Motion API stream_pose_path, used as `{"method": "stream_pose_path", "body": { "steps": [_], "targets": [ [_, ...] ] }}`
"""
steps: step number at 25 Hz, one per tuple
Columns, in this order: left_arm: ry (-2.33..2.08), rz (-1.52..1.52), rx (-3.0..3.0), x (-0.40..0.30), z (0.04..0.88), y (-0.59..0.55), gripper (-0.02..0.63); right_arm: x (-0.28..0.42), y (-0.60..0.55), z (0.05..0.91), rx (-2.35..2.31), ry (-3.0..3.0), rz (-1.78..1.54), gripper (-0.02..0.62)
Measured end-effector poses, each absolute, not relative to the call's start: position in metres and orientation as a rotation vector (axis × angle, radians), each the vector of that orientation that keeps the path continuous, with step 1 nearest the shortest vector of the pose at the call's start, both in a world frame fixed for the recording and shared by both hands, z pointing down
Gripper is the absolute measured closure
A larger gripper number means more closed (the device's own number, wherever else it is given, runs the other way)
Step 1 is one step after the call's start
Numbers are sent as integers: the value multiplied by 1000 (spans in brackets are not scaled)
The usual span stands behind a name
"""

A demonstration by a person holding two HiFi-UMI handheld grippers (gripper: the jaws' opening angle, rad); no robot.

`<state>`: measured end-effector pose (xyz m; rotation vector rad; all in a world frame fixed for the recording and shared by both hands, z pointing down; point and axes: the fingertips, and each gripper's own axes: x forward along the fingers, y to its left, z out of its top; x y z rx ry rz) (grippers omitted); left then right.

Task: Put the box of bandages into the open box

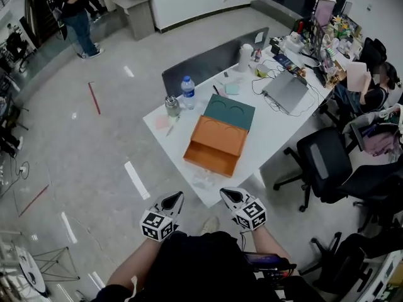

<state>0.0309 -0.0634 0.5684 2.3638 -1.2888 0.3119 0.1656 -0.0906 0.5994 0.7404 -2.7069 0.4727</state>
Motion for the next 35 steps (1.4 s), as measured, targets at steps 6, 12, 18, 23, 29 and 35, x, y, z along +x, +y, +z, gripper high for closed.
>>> {"method": "stream_pose_path", "body": {
  "steps": [6, 12, 18, 23, 29, 35],
  "targets": [
    [-1348, 317, 2324, 21, 565, -68, 598, 146, -102, 611, 630, -2670, 417, 569],
    [-1381, 305, 2272, -6, 573, -69, 598, 128, -107, 633, 558, -2551, 402, 569],
    [-1358, 265, 2289, -26, 572, -90, 598, 114, -123, 647, 531, -2402, 357, 569],
    [-1328, 239, 2316, -42, 571, -105, 598, 105, -128, 660, 483, -2275, 311, 568],
    [-1297, 220, 2330, -57, 578, -113, 598, 101, -125, 681, 395, -2101, 231, 568],
    [-1284, 213, 2330, -71, 579, -115, 598, 96, -124, 696, 337, -2024, 204, 536]
  ]
}}
